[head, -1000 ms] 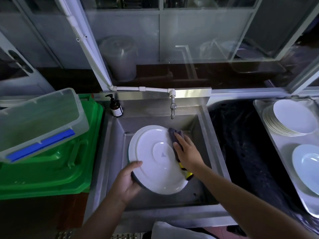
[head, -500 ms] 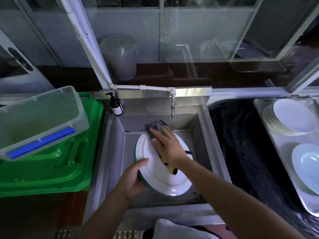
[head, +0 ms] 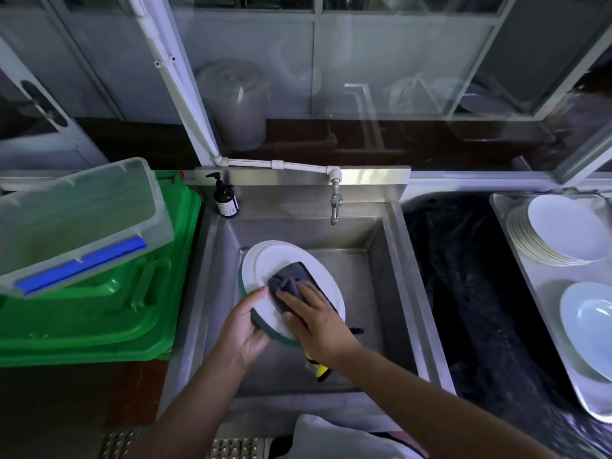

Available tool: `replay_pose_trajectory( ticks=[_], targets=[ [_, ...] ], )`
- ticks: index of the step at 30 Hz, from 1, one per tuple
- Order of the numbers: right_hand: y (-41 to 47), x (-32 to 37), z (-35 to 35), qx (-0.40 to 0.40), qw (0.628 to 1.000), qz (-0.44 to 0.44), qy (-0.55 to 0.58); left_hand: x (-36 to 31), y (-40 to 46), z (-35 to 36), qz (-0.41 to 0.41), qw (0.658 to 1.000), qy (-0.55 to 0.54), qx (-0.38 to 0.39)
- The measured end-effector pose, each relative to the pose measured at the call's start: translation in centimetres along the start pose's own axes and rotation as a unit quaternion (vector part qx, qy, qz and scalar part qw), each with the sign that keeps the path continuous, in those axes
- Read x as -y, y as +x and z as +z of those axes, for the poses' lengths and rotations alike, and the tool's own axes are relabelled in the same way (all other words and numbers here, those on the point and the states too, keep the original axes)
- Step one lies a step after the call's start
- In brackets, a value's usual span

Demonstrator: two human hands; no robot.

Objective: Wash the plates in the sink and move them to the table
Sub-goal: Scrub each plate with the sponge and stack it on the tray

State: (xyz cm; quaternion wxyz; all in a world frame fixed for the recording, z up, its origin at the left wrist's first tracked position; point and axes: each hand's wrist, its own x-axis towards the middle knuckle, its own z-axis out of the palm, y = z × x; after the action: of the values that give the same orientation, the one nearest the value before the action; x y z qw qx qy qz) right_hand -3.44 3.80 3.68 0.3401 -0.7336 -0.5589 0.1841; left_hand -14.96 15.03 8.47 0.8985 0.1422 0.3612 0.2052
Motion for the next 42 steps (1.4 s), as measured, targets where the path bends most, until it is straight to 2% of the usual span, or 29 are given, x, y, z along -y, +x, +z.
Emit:
replay_pose_trajectory(
  ticks=[3,6,9,12,14,17,21,23,27,29,32,34,35,37,38,42],
  targets=[
    [-1.6,-1.9,-1.0,0.025,0.999,-0.04,-0.017,-0.1,0.6,-0.7,0.002,1.0,-0.008,0.003],
    [-2.9,-3.1,-2.2,0.061,0.99,-0.065,-0.109,0.5,1.0,-1.0,0.001,0.999,-0.034,-0.004],
    [-3.1,-2.9,-1.8,0.011,0.973,-0.073,-0.221,1.2,1.4,-1.1,-0.018,0.998,-0.056,-0.022],
    [-2.8,-2.6,-1.1,-0.026,0.963,-0.079,-0.256,1.2,2.3,-1.1,-0.02,0.997,-0.064,-0.039],
    [-2.1,-2.7,-1.6,-0.021,0.964,-0.068,-0.255,0.9,2.6,-0.4,-0.025,0.996,-0.052,-0.073],
    [-0.7,-2.6,-2.8,0.024,0.966,-0.031,-0.256,0.4,3.8,-0.2,-0.066,0.984,0.007,-0.167],
    [1.1,-2.7,-4.5,0.071,0.958,0.003,-0.279,1.1,4.5,-0.8,-0.145,0.946,0.216,-0.195],
    [1.5,-3.1,-5.3,0.102,0.955,0.018,-0.278,1.7,3.6,-0.2,-0.17,0.926,0.283,-0.185],
    [1.7,-3.6,-6.8,0.123,0.953,0.017,-0.275,2.1,3.3,-1.4,-0.202,0.867,0.417,-0.182],
    [2.2,-4.0,-7.6,0.129,0.95,0.015,-0.283,1.8,3.3,-2.1,-0.185,0.84,0.473,-0.188],
    [3.0,-4.4,-9.1,0.142,0.95,0.008,-0.279,1.5,3.7,-2.8,-0.028,0.801,0.562,-0.206],
    [3.5,-4.7,-10.2,0.156,0.947,-0.003,-0.282,1.4,4.0,-2.6,0.072,0.78,0.61,-0.123],
    [3.9,-4.7,-10.6,0.164,0.945,-0.01,-0.284,1.4,4.1,-2.4,0.09,0.746,0.657,-0.052],
    [4.6,-4.4,-11.5,0.177,0.943,-0.009,-0.282,1.6,4.1,-2.2,0.132,0.642,0.754,0.044],
    [5.0,-4.3,-11.9,0.183,0.942,-0.007,-0.281,1.6,4.3,-2.2,0.158,0.61,0.775,0.059],
    [5.7,-4.3,-12.5,0.184,0.943,-0.013,-0.277,1.5,3.7,-1.1,0.208,0.524,0.825,0.041]
  ],
)
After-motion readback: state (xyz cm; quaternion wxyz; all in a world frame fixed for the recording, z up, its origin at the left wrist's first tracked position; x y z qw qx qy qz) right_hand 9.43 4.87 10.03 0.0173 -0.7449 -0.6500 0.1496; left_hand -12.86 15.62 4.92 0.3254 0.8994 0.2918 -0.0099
